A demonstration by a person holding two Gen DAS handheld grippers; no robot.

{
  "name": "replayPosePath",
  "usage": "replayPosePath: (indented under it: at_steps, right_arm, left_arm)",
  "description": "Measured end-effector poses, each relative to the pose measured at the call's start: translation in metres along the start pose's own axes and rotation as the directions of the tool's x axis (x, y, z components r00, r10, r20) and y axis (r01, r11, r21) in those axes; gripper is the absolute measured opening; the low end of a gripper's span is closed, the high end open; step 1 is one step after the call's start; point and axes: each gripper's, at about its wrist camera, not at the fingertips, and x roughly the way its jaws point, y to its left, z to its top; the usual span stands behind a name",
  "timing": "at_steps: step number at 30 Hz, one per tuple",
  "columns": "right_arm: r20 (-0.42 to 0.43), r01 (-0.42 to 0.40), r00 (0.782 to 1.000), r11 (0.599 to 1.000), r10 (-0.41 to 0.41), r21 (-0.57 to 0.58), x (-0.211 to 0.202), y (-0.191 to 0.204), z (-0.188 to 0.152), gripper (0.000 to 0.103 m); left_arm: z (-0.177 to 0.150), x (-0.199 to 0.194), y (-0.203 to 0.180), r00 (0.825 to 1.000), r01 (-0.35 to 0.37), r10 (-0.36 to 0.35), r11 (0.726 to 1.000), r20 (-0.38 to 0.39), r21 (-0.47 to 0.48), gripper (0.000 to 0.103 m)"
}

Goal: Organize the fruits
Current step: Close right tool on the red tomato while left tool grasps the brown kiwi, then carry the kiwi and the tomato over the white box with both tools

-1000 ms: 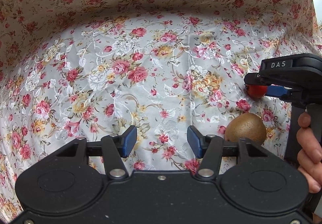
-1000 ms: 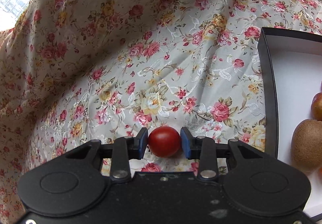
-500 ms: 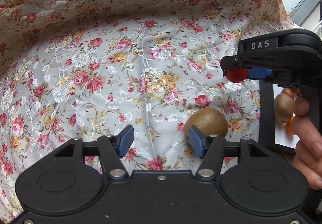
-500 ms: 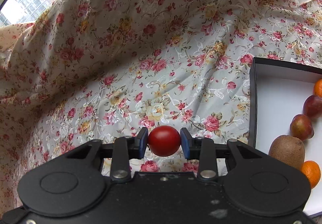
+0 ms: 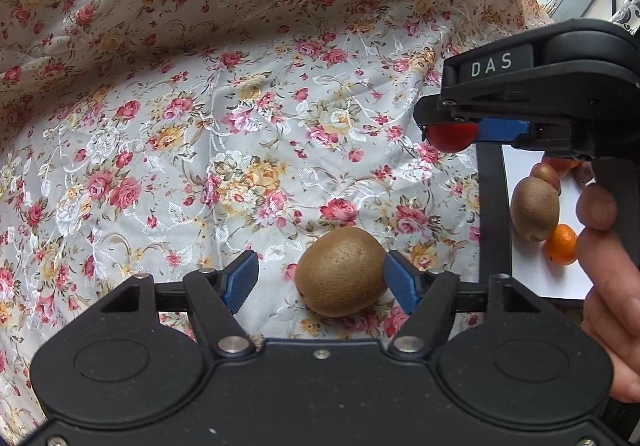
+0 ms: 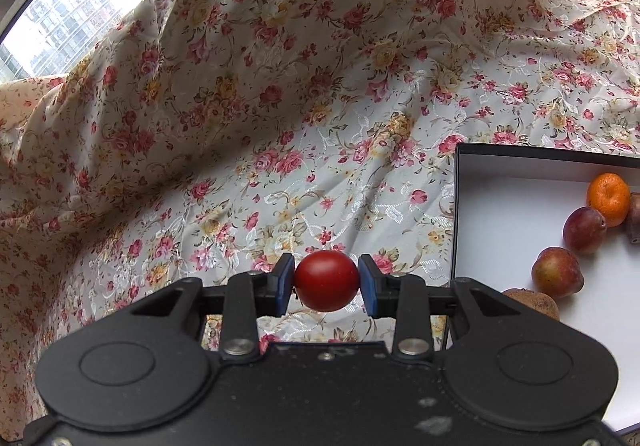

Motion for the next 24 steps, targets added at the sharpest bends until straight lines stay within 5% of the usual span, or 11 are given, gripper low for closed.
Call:
replayPosePath:
  at_steps: [7,24]
  right_arm:
    - [0.009,0.009,1.0,1.0,-0.009,0.014,-0.005,-0.01,0.002,0.036]
    - [-0.002,0.0,1.0,1.0,0.0,0.004,-0.009,-0.01,-0.001,0.036]
  left_arm:
    - [0.0,0.018,-0.02,0.998,-0.046,0.049,0.997,-0.047,0.057,0.071]
    - [0.005,0.032,-0.01,0.995,-0.025,0.019,0.998,-0.099,-0.062,0.062]
